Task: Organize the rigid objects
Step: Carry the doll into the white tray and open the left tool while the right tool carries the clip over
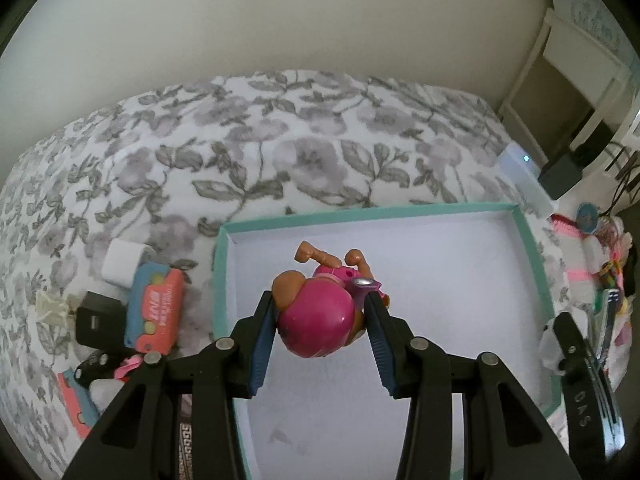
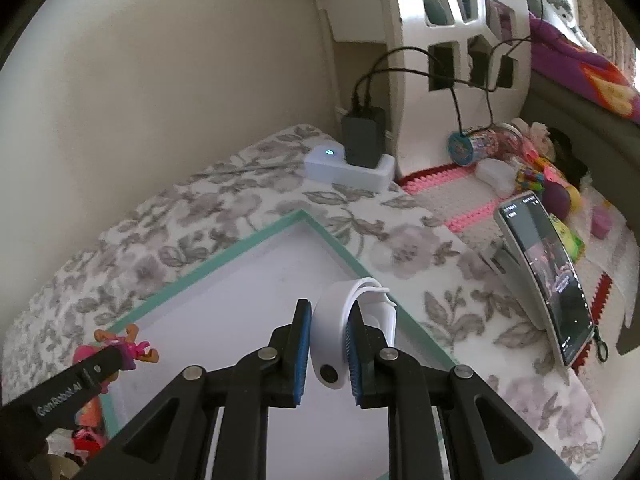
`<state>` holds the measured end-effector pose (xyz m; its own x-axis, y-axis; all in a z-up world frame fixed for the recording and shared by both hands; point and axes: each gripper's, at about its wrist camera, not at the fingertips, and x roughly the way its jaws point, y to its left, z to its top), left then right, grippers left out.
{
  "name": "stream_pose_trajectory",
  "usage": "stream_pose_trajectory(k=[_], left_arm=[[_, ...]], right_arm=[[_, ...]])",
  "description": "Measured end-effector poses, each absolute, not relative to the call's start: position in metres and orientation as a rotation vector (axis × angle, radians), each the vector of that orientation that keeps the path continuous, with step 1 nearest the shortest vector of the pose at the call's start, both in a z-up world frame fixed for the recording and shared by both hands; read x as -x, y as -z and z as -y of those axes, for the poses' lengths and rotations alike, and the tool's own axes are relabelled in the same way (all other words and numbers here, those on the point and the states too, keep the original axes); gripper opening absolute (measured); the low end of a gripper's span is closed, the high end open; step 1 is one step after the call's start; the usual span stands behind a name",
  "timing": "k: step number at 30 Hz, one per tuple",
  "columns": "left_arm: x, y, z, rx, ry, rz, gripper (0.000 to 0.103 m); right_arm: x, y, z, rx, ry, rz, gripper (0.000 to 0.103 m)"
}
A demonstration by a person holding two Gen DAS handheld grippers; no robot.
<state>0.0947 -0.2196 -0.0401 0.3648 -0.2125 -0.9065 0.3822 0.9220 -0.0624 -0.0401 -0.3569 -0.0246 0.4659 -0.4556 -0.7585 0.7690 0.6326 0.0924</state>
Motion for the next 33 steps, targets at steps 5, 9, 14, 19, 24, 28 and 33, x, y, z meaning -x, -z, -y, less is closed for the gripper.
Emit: stream_pose_trajectory(k=[5,9,14,19,24,28,33], left_arm=[[-0.098,0.051,0.22,-0.174,0.377,-1.141,0.046],[-0.099,0.059,0.22,-0.187,0.365,-1.15,0.046],[-0.098,0.055,0.216,-0.194,0.35,-1.13,0.049],[-0.098,0.042,0.21,-0.165,0.358,-1.113,0.065],[-0.099,0.026,0.196,-0.142,0.336,-1.088,0.074],[-0.1,0.017,0.18,-0.128,0.307,-1.073,0.085],[-0.102,0.02,0.164,-0.112,0.27,-1.094,0.086]], right_arm=[[0.038,0.035,0.36,-0.446,0.803,-0.79,0.018],[0.036,0.041,0.359,-0.439,0.801,-0.811,0.018],[0.033,0.047,0.358,-0.432,0.793,-0.84,0.018],[0.033,0.045,0.357,-0.425,0.797,-0.841,0.018],[0.031,0.043,0.354,-0.41,0.784,-0.845,0.018],[0.029,0.046,0.352,-0.408,0.768,-0.863,0.02],[0.028,0.048,0.351,-0.392,0.769,-0.883,0.043]])
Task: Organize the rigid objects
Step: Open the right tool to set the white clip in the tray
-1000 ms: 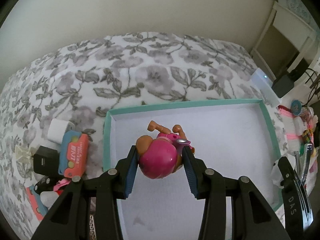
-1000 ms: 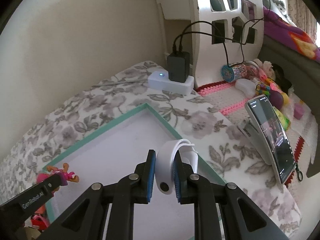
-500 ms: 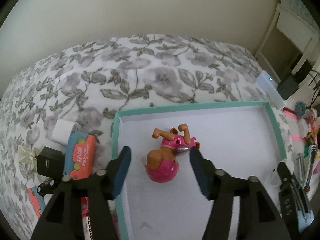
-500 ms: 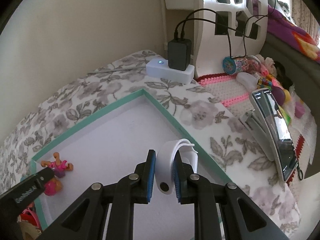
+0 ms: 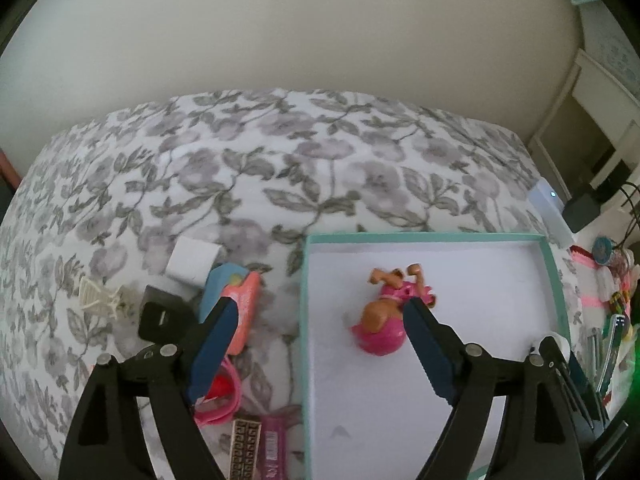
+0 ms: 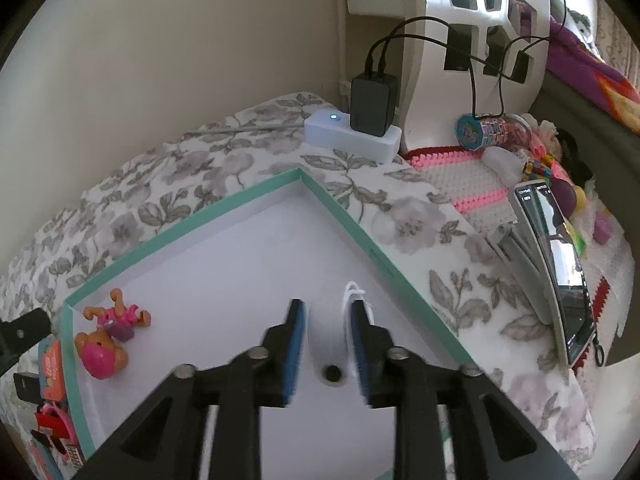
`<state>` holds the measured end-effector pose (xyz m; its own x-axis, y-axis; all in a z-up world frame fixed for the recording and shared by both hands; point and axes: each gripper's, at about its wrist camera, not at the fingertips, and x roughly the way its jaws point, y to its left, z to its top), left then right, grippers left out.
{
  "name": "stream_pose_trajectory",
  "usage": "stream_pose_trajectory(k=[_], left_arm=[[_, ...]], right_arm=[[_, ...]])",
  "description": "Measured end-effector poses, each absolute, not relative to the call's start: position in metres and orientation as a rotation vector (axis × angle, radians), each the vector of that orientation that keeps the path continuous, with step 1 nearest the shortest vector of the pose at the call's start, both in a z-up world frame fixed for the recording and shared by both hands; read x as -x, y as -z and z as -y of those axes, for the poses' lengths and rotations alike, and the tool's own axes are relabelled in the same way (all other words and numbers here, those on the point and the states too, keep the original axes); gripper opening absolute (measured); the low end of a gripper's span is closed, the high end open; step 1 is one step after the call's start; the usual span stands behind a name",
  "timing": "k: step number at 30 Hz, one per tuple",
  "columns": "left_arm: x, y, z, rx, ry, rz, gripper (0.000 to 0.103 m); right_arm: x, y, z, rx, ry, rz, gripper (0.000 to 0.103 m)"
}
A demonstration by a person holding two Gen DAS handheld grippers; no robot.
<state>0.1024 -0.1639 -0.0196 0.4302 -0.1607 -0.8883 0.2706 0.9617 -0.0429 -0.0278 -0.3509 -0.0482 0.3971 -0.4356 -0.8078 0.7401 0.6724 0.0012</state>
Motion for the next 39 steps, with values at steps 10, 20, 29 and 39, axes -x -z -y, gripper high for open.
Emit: stream_pose_trajectory(k=[10,20,29,39], left_arm=[[-0.11,0.033,0.132,-0.042,0.179,-1.142,0.094],[-0.118,0.044,0.095,0.05,0.083,-1.174,0.095],[-0.121,0.032,0.069,0.133,0.062,-1.13,0.095],[-0.111,-0.003,0.048,0.172,0.104,-1.003,0.095]], right_arm=[[0.024,0.052,0.346,-0.365,0.732,-0.904,0.072],[0.021,0.053,0.336,-0.335,0.681,-0.899,0.103],[0.017,0.045,0.321,-0.319,0.617,-0.878,0.103],[0.016,0.01,0.293,-0.346,0.515,-0.764,0.103]])
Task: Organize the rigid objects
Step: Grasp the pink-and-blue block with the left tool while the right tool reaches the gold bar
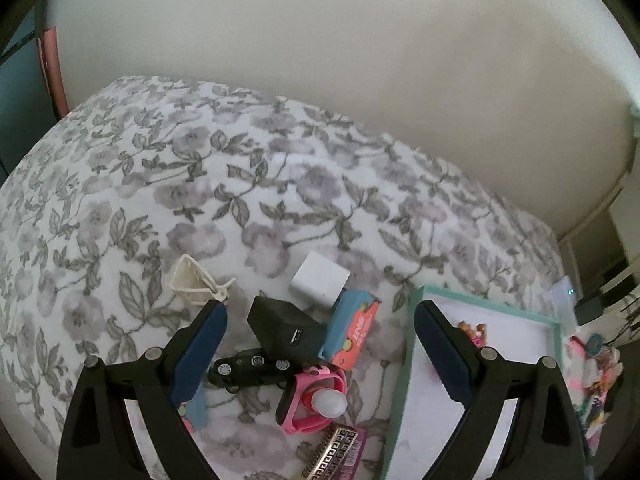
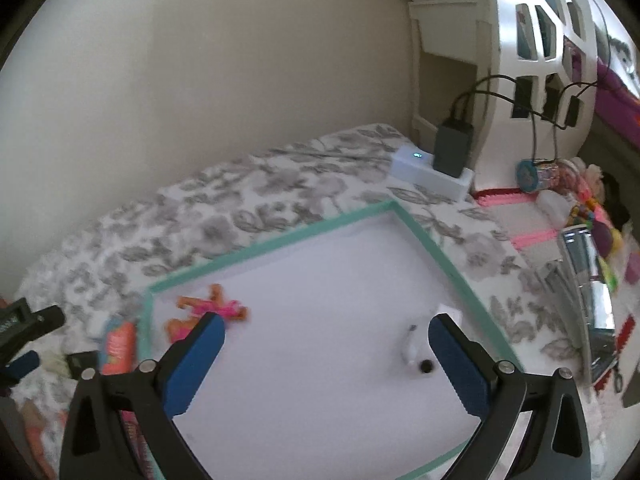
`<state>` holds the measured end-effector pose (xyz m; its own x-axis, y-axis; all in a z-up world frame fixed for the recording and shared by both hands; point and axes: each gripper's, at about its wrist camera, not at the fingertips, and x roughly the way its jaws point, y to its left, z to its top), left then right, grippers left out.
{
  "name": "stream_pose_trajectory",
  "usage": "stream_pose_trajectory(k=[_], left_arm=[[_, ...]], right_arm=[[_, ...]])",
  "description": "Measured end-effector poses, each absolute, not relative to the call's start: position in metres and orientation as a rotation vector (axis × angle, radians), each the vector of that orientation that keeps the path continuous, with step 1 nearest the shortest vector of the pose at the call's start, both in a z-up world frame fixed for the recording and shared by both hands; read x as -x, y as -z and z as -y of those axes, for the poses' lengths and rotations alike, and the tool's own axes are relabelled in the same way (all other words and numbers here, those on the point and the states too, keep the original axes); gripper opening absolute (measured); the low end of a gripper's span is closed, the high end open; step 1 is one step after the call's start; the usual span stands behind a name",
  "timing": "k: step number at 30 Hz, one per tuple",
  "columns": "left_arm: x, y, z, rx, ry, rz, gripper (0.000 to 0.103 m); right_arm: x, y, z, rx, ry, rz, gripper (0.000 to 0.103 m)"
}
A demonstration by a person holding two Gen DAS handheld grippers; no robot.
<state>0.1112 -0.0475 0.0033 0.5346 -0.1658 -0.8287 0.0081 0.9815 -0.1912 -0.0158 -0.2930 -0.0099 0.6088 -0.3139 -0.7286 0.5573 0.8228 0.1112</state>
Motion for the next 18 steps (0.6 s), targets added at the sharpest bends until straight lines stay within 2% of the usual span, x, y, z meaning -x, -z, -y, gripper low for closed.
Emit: stream_pose_trajectory(k=[11,18], left_arm=[[-0.09,-0.035,0.02,-0.013,0.048,-0.997,0.095],[-0.087,-0.02,-0.013,-0.005,-0.017,-1.064,0.095]], right_arm=[[-0.001,-0.002,0.235,-0.383,0.222,-0.777,0.103],[-0.016,0.005,0.188,-0.337,0.045,-0.87,0.103]])
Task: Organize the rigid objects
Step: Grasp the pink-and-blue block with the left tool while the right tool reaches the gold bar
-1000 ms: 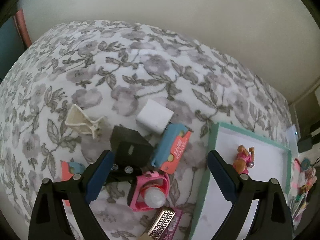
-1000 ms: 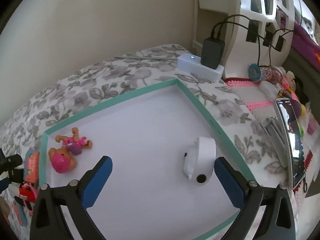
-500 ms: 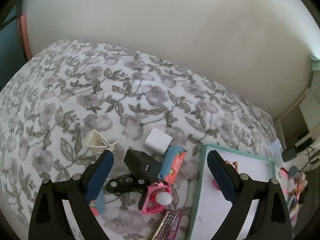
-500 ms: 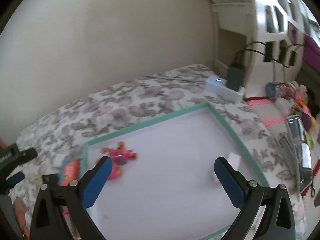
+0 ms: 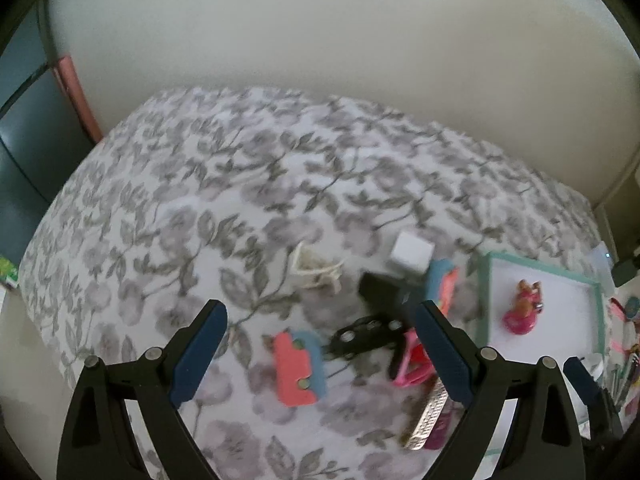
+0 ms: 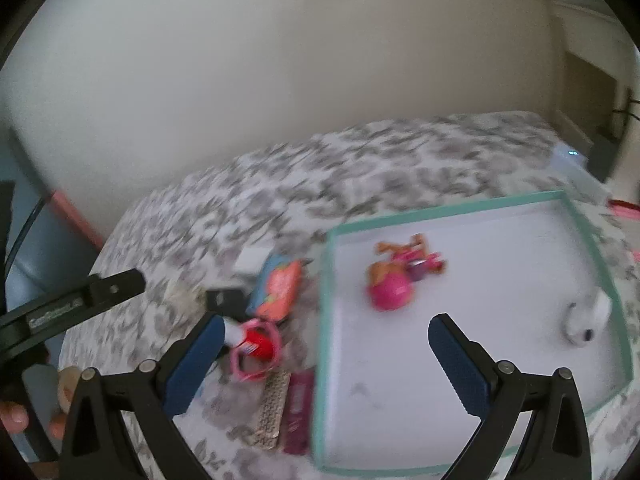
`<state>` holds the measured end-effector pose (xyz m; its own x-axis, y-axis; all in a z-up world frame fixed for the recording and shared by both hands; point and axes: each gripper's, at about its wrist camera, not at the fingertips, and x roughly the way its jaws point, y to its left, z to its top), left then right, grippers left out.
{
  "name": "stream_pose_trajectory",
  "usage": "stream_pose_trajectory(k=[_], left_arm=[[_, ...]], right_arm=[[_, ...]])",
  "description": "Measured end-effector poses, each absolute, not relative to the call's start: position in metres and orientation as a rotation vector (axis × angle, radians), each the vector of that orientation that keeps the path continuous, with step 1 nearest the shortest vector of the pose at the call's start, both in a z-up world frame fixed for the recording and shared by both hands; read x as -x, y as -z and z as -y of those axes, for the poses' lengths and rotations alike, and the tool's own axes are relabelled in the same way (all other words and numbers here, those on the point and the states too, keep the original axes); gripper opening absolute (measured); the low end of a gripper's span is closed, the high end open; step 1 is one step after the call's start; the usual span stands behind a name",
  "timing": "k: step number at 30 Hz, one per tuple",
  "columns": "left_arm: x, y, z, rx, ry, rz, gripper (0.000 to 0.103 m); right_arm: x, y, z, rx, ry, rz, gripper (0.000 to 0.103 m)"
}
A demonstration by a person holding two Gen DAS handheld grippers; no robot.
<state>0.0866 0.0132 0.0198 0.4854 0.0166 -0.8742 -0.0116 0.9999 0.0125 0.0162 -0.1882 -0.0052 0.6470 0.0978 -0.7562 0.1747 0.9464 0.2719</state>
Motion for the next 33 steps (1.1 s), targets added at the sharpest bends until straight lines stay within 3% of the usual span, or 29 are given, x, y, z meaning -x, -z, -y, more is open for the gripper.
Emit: stream_pose_trajectory(k=[6,21,26,33], left_arm=[[-0.087,0.006,-0.034,0.043,-0.039,-1.157,0.095],[-0.096,0.07,-0.041,0.054,-0.098,-1.334,0.093],[-0.097,0.083,-0.045,0.078,-0.106,-1.373,0.081],[-0.096,0.093,-0.047,0.098,-0.093,-1.392,0.072]], right_arm=[[-0.022,0.021,0.156,-0.265,-0.028,-0.962,0.099],[-0.028,0.058,0.134,-0.247,-0.095,-1.142,0.063],[-0.028,0.065,0.131,-0.248,-0.099,-1.178,0.047],[-0.03,0.074,0.12,-0.217,-0.126,-1.22,0.038]])
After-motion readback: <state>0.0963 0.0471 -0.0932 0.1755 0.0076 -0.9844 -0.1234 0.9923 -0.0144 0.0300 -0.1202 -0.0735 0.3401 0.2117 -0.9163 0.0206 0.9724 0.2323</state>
